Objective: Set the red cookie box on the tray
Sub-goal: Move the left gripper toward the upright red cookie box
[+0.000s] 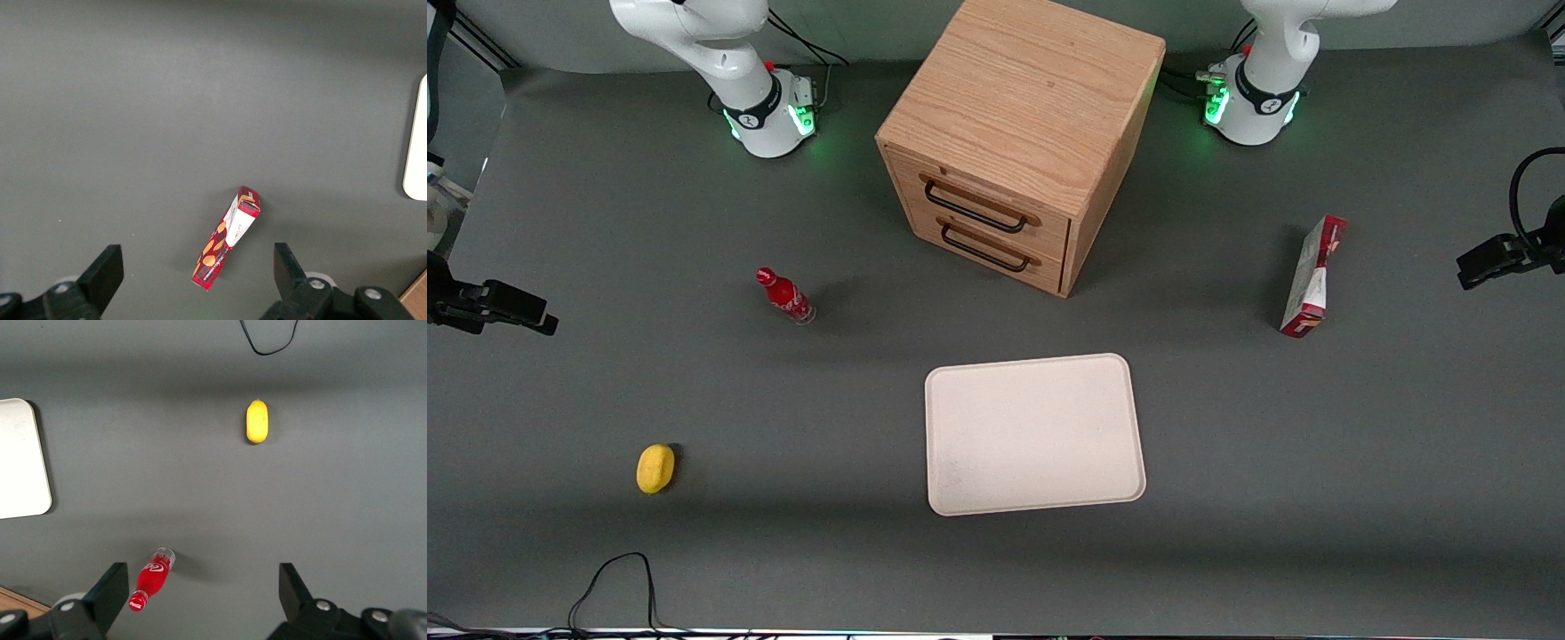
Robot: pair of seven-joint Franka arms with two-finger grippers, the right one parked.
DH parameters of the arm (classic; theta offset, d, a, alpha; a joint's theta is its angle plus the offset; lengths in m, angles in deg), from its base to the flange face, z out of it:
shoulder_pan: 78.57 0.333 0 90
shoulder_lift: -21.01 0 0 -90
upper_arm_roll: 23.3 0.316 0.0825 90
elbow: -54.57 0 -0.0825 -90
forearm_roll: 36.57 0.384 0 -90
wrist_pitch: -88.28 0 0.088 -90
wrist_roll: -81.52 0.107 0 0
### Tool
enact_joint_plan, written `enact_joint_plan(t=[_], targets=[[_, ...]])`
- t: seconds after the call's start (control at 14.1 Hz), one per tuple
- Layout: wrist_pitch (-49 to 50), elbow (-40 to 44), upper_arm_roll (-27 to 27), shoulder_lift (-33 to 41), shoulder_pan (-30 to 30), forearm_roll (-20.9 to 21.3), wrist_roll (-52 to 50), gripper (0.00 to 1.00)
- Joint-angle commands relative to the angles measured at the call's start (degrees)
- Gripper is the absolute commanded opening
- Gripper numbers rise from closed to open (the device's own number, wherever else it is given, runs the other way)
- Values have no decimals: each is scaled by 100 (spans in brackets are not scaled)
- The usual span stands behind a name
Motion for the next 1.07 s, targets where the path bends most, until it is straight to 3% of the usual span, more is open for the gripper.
enact_joint_plan(t=[0.0, 0.99], targets=[[247, 140, -179, -33, 121, 18, 82, 100], [730, 96, -207, -86, 86, -175, 136, 100]])
